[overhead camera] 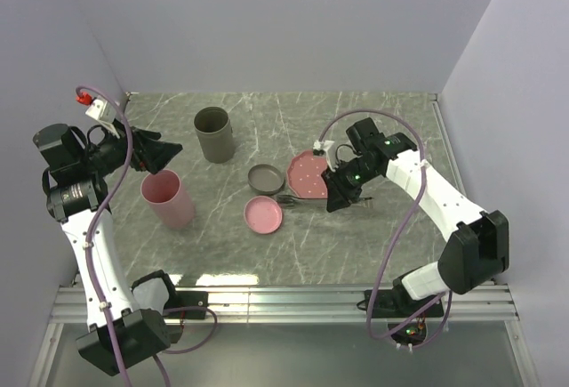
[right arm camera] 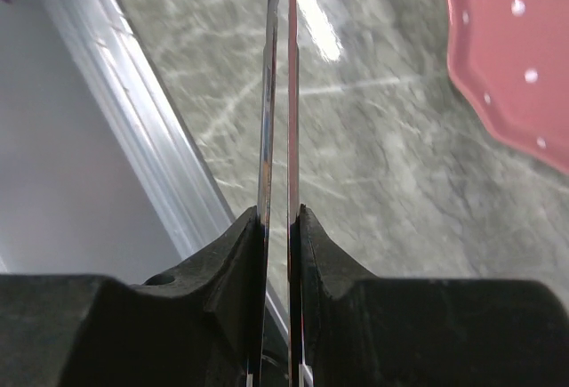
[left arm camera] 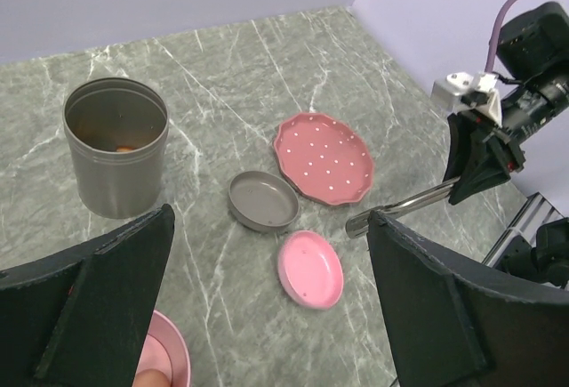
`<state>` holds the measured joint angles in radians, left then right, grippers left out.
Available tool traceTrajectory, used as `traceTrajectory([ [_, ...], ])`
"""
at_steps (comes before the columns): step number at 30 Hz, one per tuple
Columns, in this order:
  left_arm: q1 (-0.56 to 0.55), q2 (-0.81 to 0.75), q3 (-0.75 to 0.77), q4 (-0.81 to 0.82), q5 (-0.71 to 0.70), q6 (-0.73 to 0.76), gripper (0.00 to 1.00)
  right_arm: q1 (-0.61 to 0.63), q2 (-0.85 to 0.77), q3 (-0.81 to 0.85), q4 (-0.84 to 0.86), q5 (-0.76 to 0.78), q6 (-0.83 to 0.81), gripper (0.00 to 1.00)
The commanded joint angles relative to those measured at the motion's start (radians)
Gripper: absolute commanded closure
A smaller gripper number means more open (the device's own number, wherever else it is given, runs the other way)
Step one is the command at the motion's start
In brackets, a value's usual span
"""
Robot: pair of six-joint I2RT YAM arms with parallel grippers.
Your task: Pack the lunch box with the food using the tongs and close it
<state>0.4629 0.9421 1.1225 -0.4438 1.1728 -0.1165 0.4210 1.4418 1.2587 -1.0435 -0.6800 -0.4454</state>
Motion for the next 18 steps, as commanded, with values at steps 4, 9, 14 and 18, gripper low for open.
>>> traceTrajectory([
  [4, -0.007, -0.002, 0.011, 0.010, 0.013, 0.015, 0.04, 0.015, -0.080, -0.022, -0.009, 0.114, -0.059, 0.95],
  [9, -0.013, -0.009, 0.005, -0.006, 0.005, 0.037, 0.04, 0.140, -0.127, -0.054, 0.008, 0.181, -0.075, 0.77],
  [14, -0.017, -0.017, 0.002, -0.027, 0.004, 0.054, 0.04, 0.303, -0.159, -0.094, 0.071, 0.316, -0.053, 0.68],
  [18, -0.017, -0.017, 0.007, -0.039, 0.002, 0.069, 0.04, 0.390, -0.118, -0.078, 0.092, 0.376, -0.035, 0.62],
])
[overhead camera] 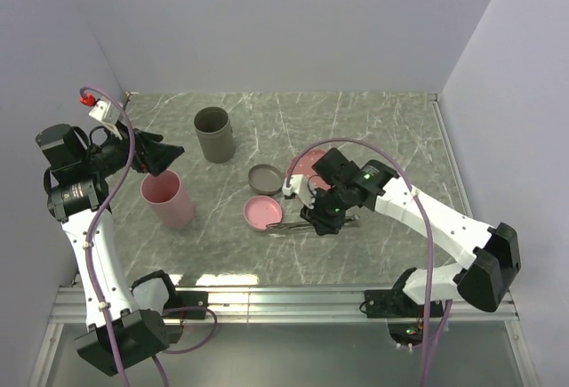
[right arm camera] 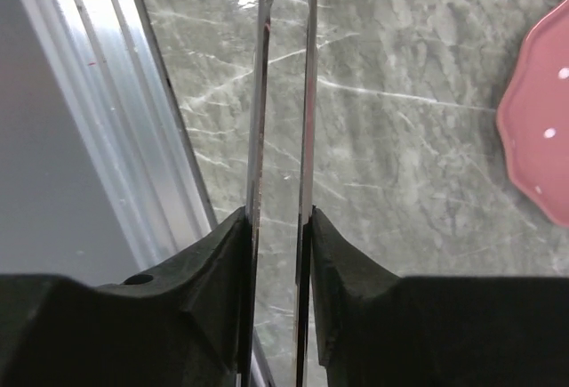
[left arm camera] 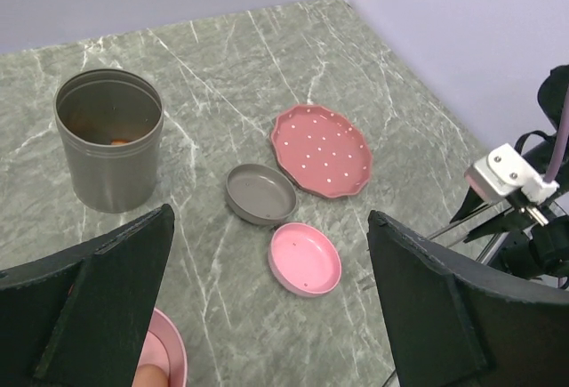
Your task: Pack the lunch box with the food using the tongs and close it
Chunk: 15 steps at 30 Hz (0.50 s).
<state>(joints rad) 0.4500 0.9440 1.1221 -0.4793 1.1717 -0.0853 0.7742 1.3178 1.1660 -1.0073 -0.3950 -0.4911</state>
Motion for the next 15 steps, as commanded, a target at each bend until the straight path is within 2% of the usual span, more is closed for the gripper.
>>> traceTrajectory([
  [1, -0.005, -0.019, 0.007, -0.005, 0.003, 0.039, 0.04, 0.046, 0.014, 0.018, 0.071, 0.102, 0.016, 0.61],
  [6, -0.004, -0.024, 0.002, -0.012, 0.002, 0.045, 0.04, 0.111, 0.064, 0.053, 0.114, 0.180, 0.026, 0.54],
  [15, -0.005, -0.030, -0.004, -0.045, -0.010, 0.108, 0.04, 0.152, 0.146, 0.126, 0.138, 0.235, 0.022, 0.52],
])
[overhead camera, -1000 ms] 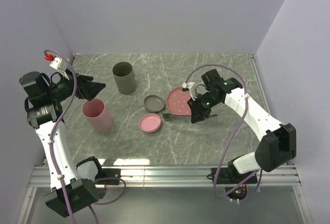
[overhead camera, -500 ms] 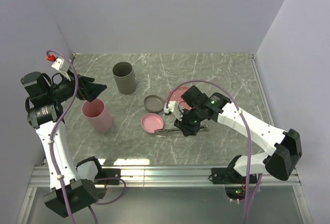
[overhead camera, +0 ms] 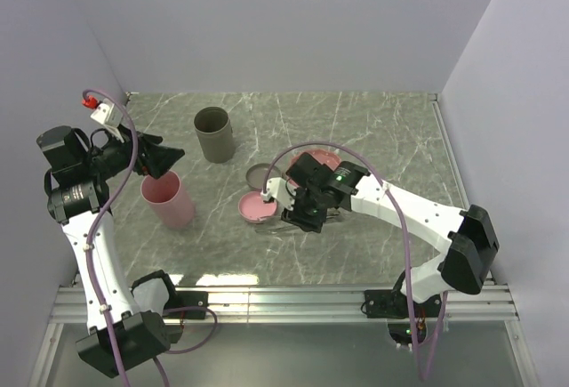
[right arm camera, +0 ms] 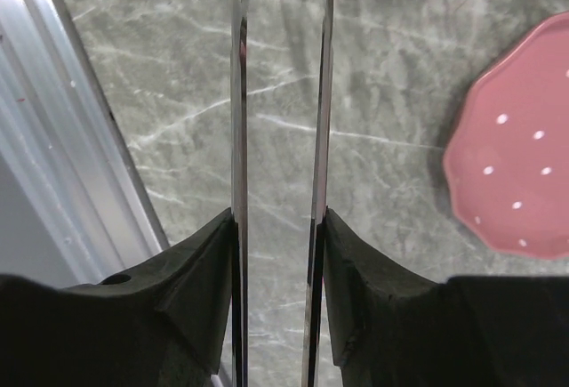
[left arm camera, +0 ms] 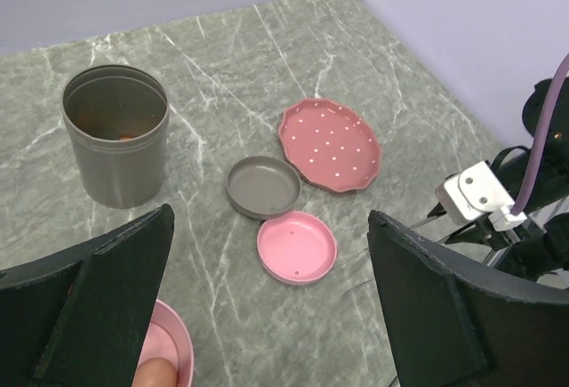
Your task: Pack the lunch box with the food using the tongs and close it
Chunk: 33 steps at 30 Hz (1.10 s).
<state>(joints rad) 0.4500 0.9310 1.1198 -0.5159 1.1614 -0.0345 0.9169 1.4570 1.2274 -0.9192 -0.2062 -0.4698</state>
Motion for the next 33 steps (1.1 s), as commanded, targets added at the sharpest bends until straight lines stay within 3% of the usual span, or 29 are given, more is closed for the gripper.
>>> traceTrajectory([
  [1, -0.004, -0.017, -0.002, -0.010, -0.002, 0.059, 0.04, 0.013, 0.014, 0.067, 0.049, 0.053, -0.001, 0.52],
  [13, -0.005, -0.015, -0.015, -0.009, 0.004, 0.065, 0.04, 0.039, -0.021, 0.136, -0.013, 0.047, -0.032, 0.53],
  [26, -0.005, -0.014, -0.012, -0.027, -0.003, 0.085, 0.04, 0.040, 0.100, 0.152, 0.023, 0.116, -0.135, 0.52],
  [33, -0.004, -0.008, -0.023, 0.004, -0.003, 0.054, 0.04, 0.042, 0.138, 0.150, 0.028, 0.126, -0.170, 0.62],
])
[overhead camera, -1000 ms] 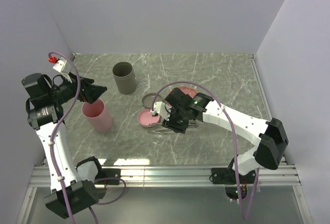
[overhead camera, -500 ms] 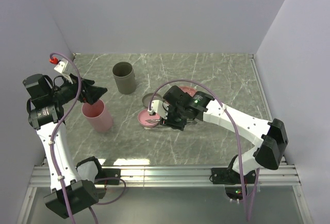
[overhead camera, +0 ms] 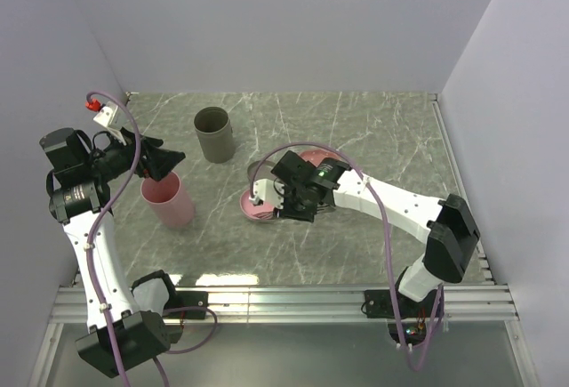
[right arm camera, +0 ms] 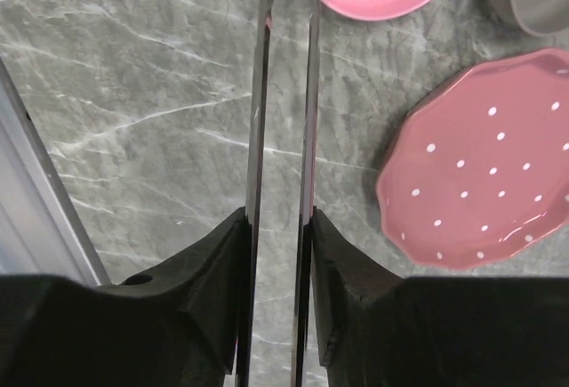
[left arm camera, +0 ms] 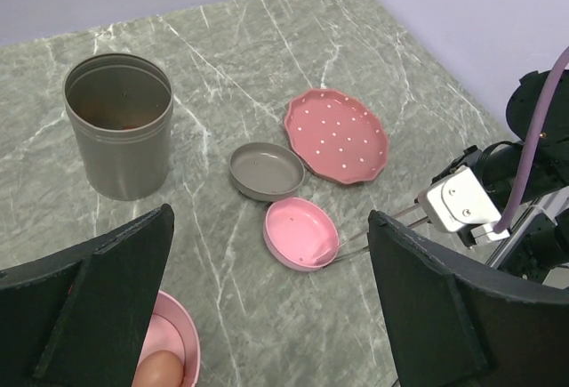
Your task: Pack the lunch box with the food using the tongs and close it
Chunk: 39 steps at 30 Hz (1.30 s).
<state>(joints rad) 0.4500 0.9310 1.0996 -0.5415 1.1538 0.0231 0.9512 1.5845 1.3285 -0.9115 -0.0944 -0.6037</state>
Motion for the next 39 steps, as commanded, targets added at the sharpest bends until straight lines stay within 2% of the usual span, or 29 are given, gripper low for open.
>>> traceTrajectory([
  [1, -0.005, -0.006, -0.003, 0.029, 0.004, -0.002, 0.04, 0.009, 0.014, 0.052, 0.022, 0.018, -0.038, 0.62],
  [9, -0.004, -0.001, 0.005, 0.028, -0.005, -0.003, 0.04, 0.012, 0.060, 0.081, 0.013, 0.047, -0.053, 0.73],
  [15, -0.004, -0.001, 0.009, 0.020, 0.003, 0.005, 0.04, 0.014, 0.054, 0.120, -0.018, -0.001, -0.028, 1.00],
  [22, -0.005, -0.012, -0.003, 0.037, 0.050, -0.015, 0.04, -0.012, 0.022, 0.173, -0.055, -0.157, 0.045, 1.00],
  [26, -0.005, -0.032, -0.030, 0.121, 0.081, -0.104, 0.04, -0.058, 0.022, 0.204, -0.070, -0.290, 0.090, 1.00],
  [29, -0.005, -0.050, -0.056, 0.201, 0.098, -0.178, 0.04, -0.124, 0.022, 0.248, -0.085, -0.372, 0.120, 1.00],
  [32, -0.005, -0.064, -0.079, 0.265, 0.115, -0.270, 0.03, -0.219, 0.023, 0.316, -0.109, -0.517, 0.157, 1.00],
  [35, -0.004, -0.087, -0.141, 0.455, 0.133, -0.463, 0.03, -0.316, 0.019, 0.371, -0.110, -0.675, 0.209, 1.00],
  [36, -0.005, -0.104, -0.179, 0.583, 0.130, -0.570, 0.03, -0.337, 0.017, 0.380, -0.098, -0.735, 0.225, 1.00],
  [39, -0.004, -0.130, -0.239, 0.769, 0.098, -0.734, 0.02, -0.406, 0.005, 0.396, -0.050, -0.818, 0.288, 1.00],
])
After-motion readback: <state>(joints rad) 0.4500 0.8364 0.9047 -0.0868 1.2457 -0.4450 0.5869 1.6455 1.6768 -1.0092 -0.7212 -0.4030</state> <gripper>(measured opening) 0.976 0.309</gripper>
